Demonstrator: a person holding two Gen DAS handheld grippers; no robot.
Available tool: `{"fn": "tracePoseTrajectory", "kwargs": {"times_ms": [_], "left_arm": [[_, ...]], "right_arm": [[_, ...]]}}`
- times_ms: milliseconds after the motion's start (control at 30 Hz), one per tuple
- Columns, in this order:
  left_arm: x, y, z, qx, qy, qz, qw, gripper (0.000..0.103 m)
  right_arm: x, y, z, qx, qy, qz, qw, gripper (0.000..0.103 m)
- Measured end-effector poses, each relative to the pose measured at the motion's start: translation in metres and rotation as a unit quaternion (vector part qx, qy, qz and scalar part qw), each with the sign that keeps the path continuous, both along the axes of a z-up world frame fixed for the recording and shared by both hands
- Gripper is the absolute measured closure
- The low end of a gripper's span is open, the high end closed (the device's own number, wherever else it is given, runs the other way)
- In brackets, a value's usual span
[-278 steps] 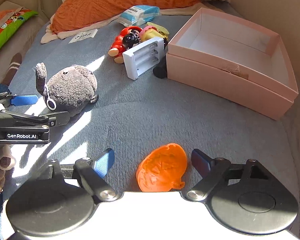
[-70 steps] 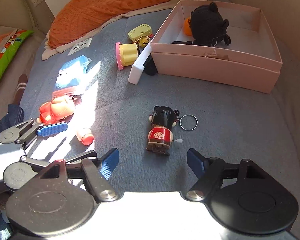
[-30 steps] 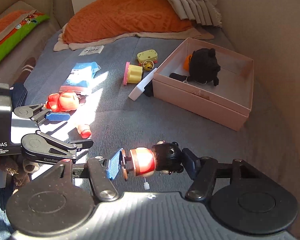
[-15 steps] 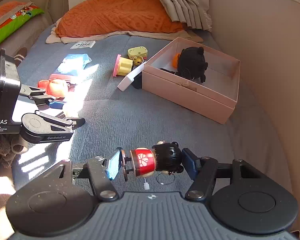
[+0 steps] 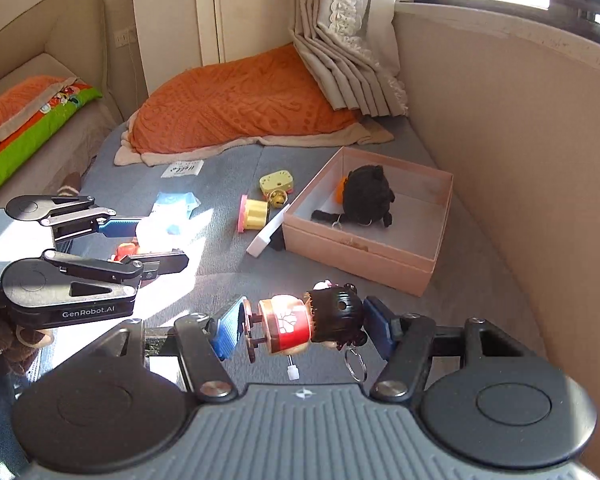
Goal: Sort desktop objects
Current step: 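Carry the doll keychain with the right gripper while the left gripper grasps the yogurt bottle, then release the doll keychain and yogurt bottle into the pink box with both grippers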
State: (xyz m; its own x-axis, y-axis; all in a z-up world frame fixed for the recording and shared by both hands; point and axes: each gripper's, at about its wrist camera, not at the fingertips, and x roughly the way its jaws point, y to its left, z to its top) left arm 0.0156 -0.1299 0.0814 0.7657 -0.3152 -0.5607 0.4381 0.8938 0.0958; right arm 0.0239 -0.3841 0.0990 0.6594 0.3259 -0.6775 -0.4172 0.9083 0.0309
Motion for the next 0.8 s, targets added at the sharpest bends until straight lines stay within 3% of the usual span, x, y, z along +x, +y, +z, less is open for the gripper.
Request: {"fn": "tracePoseTrajectory", "kwargs": {"times_ms": [133, 267, 400, 467, 600, 700, 800], "left_arm": [[0.031, -0.029, 0.014, -0.009, -0.033, -0.016, 0.9993, 0.052], [0.093, -0.053, 0.027, -0.007, -0.058, -0.029, 0.9979, 0.051], [0.13, -0.06, 0.021, 0.001, -0.069, -0.01, 0.9976, 0.025], [0.13, -0.043, 0.008, -0.013, -0.044, 0.002, 0.9989, 0.021], [0.107, -0.003, -0.04, 0.02, 0.016, 0.038, 0.9989, 0.018], [0.085, 0.032, -0.067, 0.024, 0.072, 0.07, 0.9947, 0.018], [0.068, 0.064, -0.081, 0.025, 0.086, 0.112, 0.9897, 0.018]], "right_arm": [[0.039, -0.017, 0.028, 0.028, -0.023, -0.027, 0.999, 0.039], [0.099, -0.026, 0.048, 0.057, -0.041, -0.053, 0.996, 0.038], [0.141, -0.032, 0.053, 0.052, -0.071, -0.107, 0.99, 0.027], [0.148, -0.032, 0.042, 0.041, -0.074, -0.119, 0.989, 0.026], [0.148, -0.03, -0.002, 0.028, -0.046, -0.136, 0.989, 0.026], [0.136, -0.013, -0.043, -0.007, -0.01, -0.125, 0.992, 0.027], [0.125, 0.016, -0.072, -0.044, 0.023, -0.084, 0.995, 0.044]]}}
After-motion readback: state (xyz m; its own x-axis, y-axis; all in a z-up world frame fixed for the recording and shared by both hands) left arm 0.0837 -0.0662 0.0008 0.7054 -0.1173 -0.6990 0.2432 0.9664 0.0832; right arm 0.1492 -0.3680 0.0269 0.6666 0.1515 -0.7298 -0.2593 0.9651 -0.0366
